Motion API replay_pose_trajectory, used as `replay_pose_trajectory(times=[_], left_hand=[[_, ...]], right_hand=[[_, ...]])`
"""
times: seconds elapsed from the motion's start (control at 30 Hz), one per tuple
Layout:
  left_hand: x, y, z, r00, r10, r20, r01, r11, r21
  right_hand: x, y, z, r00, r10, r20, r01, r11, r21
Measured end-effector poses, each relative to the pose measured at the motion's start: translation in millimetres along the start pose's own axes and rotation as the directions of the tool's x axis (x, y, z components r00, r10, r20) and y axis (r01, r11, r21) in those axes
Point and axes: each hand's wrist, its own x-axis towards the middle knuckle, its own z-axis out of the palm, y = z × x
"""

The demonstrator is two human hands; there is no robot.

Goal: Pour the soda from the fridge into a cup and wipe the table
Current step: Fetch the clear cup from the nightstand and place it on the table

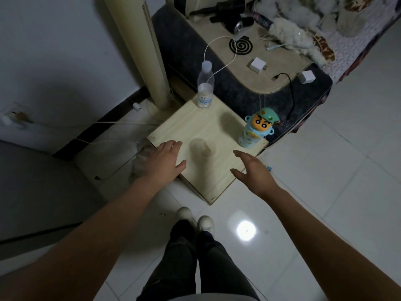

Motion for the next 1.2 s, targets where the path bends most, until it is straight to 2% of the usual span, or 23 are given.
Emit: replay_pose_trajectory(times=[0.37,0.57,0.8,0.93,1.2], left_hand=[[83.0,-41.7,95.1,0.991,0.067,0.112,-0.07,0.997,0.02],[107.4,-64.4,137.7,0.985,0.092,0.144,-0.093,0.996,0.0],[113.5,-74.1,157.1,0.984,0.117,0.135,-0.111,0.993,-0.048],[115.1,-78.6,165.1,0.982,0.115,0.152,-0.109,0.993,-0.049],[112.7,-80.4,170.8,0.98,0.097,0.173,-0.096,0.995,-0.013]], right_hand=[[91.5,41.2,78.6,0.992,0.128,0.015,-0.128,0.973,0.194],[120.1,48.2,110.4,0.995,0.099,0.006,-0.094,0.929,0.358],[137.1,42.6,130.6,0.993,0.007,-0.116,0.027,0.957,0.289],[143.2,44.9,138.8,0.984,0.028,-0.178,0.016,0.971,0.24],[134.7,44.6,136.3,0.971,0.071,-0.227,-0.003,0.959,0.285]])
